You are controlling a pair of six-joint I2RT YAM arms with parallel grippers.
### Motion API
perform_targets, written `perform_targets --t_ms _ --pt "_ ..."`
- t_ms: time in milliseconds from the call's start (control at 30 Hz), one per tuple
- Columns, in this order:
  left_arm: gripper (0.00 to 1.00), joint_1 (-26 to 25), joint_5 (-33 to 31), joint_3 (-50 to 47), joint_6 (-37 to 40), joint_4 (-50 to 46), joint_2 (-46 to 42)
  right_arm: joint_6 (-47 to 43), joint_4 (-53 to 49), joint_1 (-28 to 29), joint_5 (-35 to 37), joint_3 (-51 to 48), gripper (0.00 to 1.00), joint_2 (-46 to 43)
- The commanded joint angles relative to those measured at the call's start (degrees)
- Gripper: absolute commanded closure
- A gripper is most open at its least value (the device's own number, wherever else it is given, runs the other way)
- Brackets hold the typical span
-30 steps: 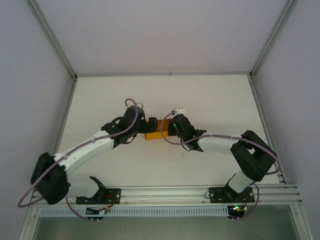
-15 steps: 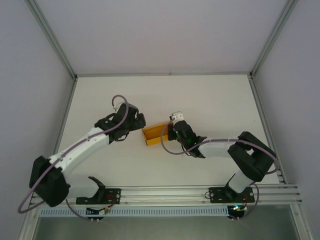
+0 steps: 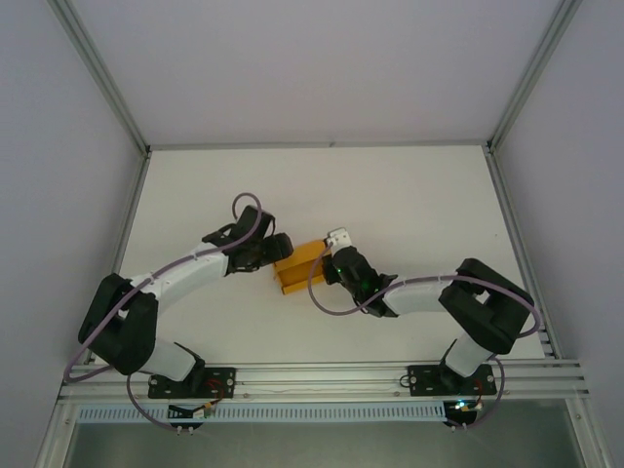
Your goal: Assemble paper box
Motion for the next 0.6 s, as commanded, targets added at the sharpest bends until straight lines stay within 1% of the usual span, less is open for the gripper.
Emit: perform_targets --t_ms 0,100,167,300,400,500,567 --pt "0.28 0.37 3.58 -3.87 -3.60 5.55 -1.62 0.80 -3.79 1.15 2.35 -0.87 0.84 -1.65" --pt "0.31 0.32 4.29 -6.24 -4.19 8.25 -2.24 1.66 -6.19 2.02 2.69 -0.66 0.80 -2.52" --pt "0.33 0.14 4.05 -6.94 -4.15 8.45 -2.50 2.72 -8.48 2.67 3.35 -0.84 0.75 -3.70" --pt "0.36 -0.04 3.89 -8.47 -3.74 10.36 -2.00 6.00 -14.98 2.81 2.23 -1.64 0.62 -8.44" --pt "0.38 -0.06 3.40 -9.42 -3.11 11.98 -1.26 7.98 -19.98 2.79 0.71 -3.04 0.44 -13.38" --pt "0.38 0.02 2.40 -9.94 -1.26 13.48 -0.40 8.63 -21.39 2.72 1.42 -6.69 0.32 -17.60" --pt "0.38 0.07 2.76 -10.48 0.27 15.43 -0.13 9.20 -24.25 2.60 1.19 -7.58 0.24 -19.76"
